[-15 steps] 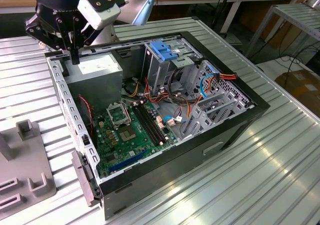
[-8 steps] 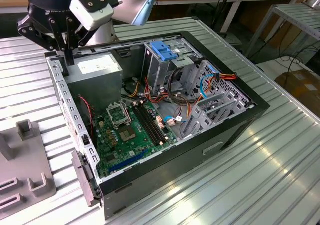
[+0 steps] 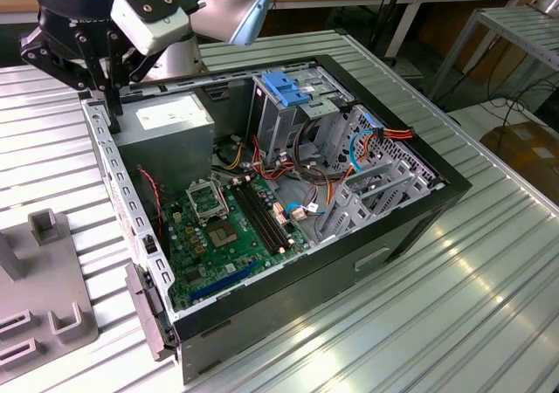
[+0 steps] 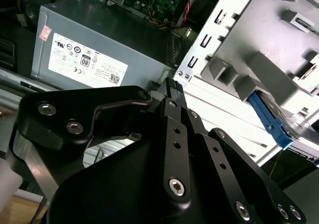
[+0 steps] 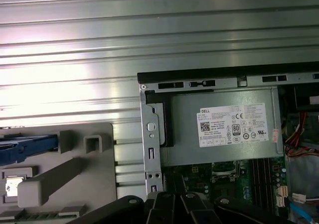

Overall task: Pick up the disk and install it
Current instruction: 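Reach for the disk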

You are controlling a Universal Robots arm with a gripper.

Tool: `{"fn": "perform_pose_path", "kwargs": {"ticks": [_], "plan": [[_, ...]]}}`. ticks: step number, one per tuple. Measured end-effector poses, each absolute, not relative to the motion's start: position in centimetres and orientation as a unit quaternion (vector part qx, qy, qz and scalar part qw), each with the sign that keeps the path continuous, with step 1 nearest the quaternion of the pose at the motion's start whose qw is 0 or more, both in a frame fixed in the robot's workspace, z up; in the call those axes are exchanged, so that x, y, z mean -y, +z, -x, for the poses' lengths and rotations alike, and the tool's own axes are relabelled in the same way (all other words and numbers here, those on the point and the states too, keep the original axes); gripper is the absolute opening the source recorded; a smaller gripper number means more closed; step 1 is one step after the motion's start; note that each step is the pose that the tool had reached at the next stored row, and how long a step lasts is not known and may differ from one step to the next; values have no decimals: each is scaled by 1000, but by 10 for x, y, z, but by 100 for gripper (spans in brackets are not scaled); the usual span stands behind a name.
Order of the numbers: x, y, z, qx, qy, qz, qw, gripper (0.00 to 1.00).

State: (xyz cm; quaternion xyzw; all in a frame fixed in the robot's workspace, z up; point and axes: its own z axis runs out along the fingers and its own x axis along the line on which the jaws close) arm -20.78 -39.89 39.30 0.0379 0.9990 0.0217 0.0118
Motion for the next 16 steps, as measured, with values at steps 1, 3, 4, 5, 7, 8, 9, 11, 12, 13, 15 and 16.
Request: {"fn": "perform_pose_path", "kwargs": {"ticks": [1,3,4,5,7,8,9,11,12,13,15,16], "plan": [[399,393,209,-999,22,-38,12,10],[399,393,211,-999,22,-38,12,10],[399,393,212,-999,22,-38,12,10],[399,393,213,-999,22,-38,12,10],[399,393,215,-999,22,-38,12,10],[399,393,216,-999,22,-38,12,10],[399,393,217,-999,22,-38,12,10],[399,393,219,-999,22,-38,12,10],[399,393,221,-999,22,-38,12,10],[399,393,222,-999,22,-38,12,10],[399,393,224,-999,22,-38,12,10],[399,393,225,-999,22,-38,12,10]]}}
